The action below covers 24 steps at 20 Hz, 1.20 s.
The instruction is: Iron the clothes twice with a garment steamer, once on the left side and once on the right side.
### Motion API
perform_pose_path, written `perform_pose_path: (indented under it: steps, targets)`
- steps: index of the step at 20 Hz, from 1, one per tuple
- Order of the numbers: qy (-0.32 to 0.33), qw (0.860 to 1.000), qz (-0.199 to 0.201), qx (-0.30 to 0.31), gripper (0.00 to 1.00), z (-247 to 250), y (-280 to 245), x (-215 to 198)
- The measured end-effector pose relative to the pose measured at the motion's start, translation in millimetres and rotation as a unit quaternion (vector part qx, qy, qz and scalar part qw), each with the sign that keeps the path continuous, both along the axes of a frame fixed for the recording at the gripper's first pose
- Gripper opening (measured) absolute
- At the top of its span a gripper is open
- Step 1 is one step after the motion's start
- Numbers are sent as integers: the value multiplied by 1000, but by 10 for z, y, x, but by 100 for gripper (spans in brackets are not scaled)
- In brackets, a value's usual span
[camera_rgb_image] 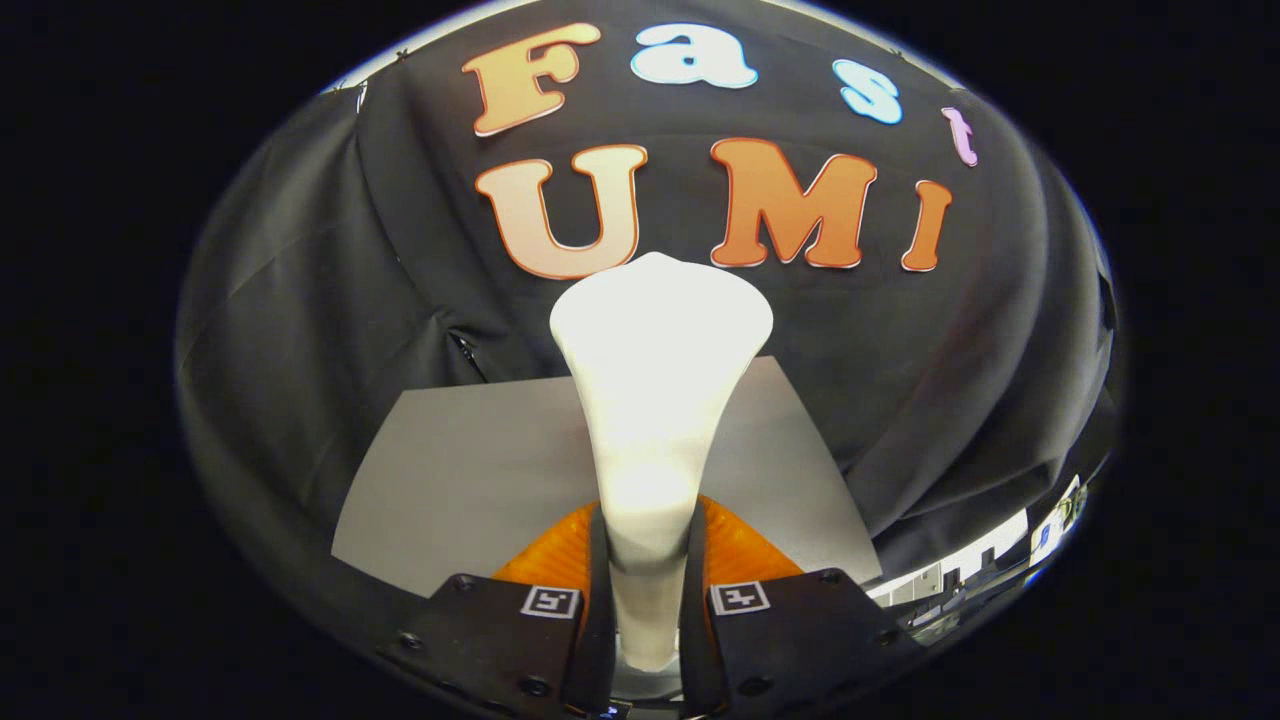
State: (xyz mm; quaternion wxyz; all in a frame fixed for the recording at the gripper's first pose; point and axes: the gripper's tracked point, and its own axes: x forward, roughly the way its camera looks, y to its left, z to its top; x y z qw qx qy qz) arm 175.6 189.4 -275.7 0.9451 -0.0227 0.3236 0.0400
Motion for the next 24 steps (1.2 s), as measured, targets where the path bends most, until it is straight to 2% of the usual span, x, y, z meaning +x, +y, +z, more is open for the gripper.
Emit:
perform_pose_path:
  steps: [8,12,19,24]
  targets:
    - [-76,996,37,-9,34,603,-313,-756]
    - [-116,993,37,-13,34,1006,-666,-1071]
    - [-167,986,3,-9,33,1509,-1552,-1211]
    - [-183,983,-18,6,33,1662,-2276,-1087]
